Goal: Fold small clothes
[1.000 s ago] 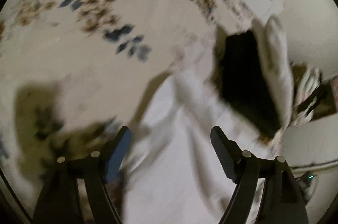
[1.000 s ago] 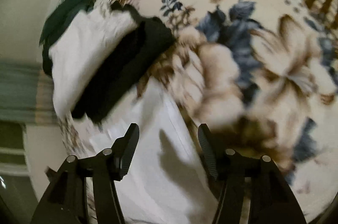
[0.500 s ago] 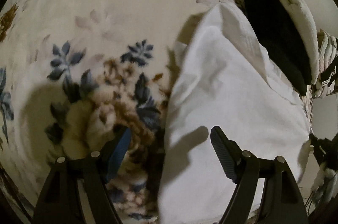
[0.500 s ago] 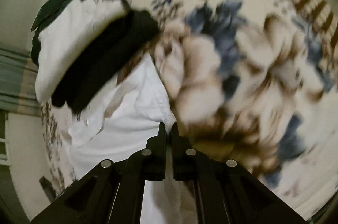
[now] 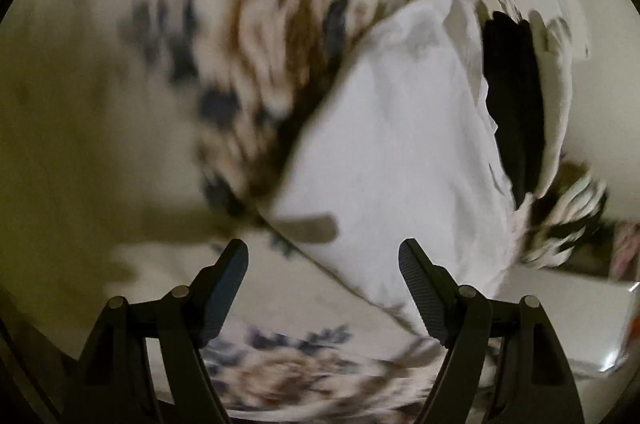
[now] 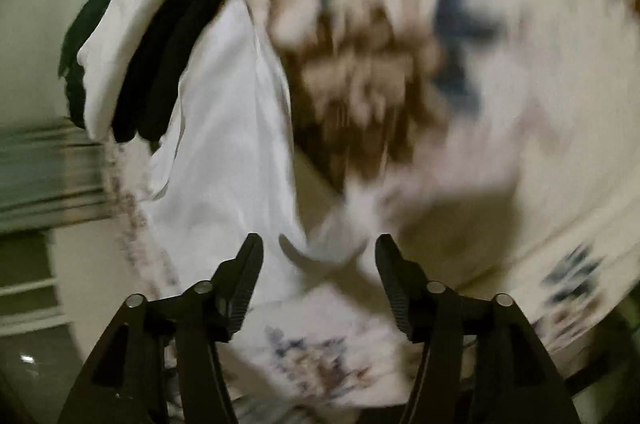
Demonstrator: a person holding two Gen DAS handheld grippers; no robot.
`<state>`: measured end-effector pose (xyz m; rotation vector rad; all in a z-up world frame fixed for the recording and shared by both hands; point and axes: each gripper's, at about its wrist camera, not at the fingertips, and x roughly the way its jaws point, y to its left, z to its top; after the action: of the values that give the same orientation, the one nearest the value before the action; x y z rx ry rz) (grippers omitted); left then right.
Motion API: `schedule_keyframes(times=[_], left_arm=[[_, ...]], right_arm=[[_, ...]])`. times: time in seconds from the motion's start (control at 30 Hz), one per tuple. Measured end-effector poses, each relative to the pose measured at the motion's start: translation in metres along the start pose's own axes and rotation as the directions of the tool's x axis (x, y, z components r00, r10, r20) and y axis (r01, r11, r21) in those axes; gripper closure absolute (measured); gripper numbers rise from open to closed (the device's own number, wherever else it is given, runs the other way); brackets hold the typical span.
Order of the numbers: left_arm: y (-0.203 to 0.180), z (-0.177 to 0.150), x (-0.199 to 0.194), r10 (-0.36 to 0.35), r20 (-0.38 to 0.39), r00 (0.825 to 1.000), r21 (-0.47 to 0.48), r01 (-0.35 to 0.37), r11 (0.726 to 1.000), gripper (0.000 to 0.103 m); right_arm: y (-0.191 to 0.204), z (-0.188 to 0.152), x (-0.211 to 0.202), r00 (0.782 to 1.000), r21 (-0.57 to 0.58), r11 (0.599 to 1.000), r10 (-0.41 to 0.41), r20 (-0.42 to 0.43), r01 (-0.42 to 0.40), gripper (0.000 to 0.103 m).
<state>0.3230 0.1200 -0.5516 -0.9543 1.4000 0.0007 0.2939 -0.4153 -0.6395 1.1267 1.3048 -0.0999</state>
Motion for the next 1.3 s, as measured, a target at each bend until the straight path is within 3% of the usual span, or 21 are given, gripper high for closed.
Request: schedule_keyframes(times=[0.1,0.23,0.27,0.3,0.33,0.4,0.5,0.6,0.77,0.83,0.93,1.0,1.07,1.13,1.2,1.3], left_arm=[[-0.002,-0.002,0.026,-0.021,0.027,0.999,-0.045,0.022,0.999,0.027],[-0.009,0.011,0.044,0.003,0.113,0.994,-0.08,0.006,0.997,0.03],[-0.012,0.013,0.043,0.011,0.147,0.989,-0.086,0.001,0.996,0.036],[-0.016,0.013,0.04,0.025,0.182,0.983,-0.077,-0.011,0.997,0.06],[-0.02,0.013,0.038,0.033,0.207,0.978,-0.058,-0.022,0.998,0.09],[-0.03,0.012,0.03,0.02,0.26,0.965,0.001,-0.021,1.0,0.093],[-0.038,0.003,0.013,0.005,0.306,0.952,0.078,-0.03,0.997,0.094],[-0.04,-0.007,-0.003,0.004,0.303,0.953,0.111,-0.04,0.993,0.094],[-0.013,-0.035,-0.015,0.058,0.217,0.974,0.126,-0.087,0.988,0.094],[0.008,-0.043,-0.009,0.093,0.13,0.987,0.105,-0.107,0.989,0.089],[0.031,-0.048,-0.011,0.126,0.053,0.991,0.047,-0.128,0.991,0.079],[0.032,-0.045,-0.024,0.145,0.05,0.988,0.056,-0.147,0.987,0.075],[0.024,-0.04,-0.043,0.152,0.081,0.985,0.097,-0.16,0.982,0.071],[0.0,-0.029,-0.056,0.156,0.125,0.98,0.181,-0.177,0.968,0.049],[-0.028,-0.016,-0.053,0.146,0.16,0.976,0.269,-0.186,0.945,0.047],[-0.07,0.01,-0.027,0.159,0.174,0.972,0.37,-0.214,0.904,0.047]], right_arm=[[-0.006,-0.011,0.033,0.996,0.021,0.997,0.082,-0.03,-0.081,0.04],[-0.008,-0.003,0.066,0.993,0.062,0.991,0.118,0.013,-0.119,0.04],[-0.008,0.0,0.071,0.989,0.086,0.986,0.141,0.045,-0.145,0.045],[-0.008,0.002,0.071,0.985,0.095,0.982,0.155,0.079,-0.162,0.054],[-0.007,0.002,0.069,0.983,0.094,0.982,0.153,0.105,-0.163,0.079],[-0.002,0.003,0.067,0.982,0.091,0.984,0.145,0.12,-0.156,0.088],[0.007,-0.001,0.059,0.983,0.062,0.989,0.125,0.136,-0.135,0.092],[0.006,-0.007,0.04,0.986,0.055,0.991,0.116,0.123,-0.123,0.093],[-0.006,-0.033,0.008,0.996,0.021,0.998,0.061,0.063,-0.063,0.093],[-0.021,-0.045,0.003,1.0,0.014,1.0,0.017,0.017,-0.017,0.093],[-0.045,-0.047,0.012,0.993,0.03,0.997,-0.064,-0.095,0.067,0.078],[-0.059,-0.043,0.007,0.982,0.043,0.989,-0.137,-0.132,0.144,0.076],[-0.06,-0.036,-0.019,0.977,0.009,0.979,-0.202,-0.066,0.203,0.066],[-0.048,-0.027,-0.048,0.955,-0.046,0.954,-0.294,0.044,0.296,0.065],[-0.027,-0.015,-0.068,0.928,-0.109,0.926,-0.347,0.138,0.362,0.064],[0.025,0.011,-0.056,0.931,-0.252,0.898,-0.33,0.155,0.36,0.064]])
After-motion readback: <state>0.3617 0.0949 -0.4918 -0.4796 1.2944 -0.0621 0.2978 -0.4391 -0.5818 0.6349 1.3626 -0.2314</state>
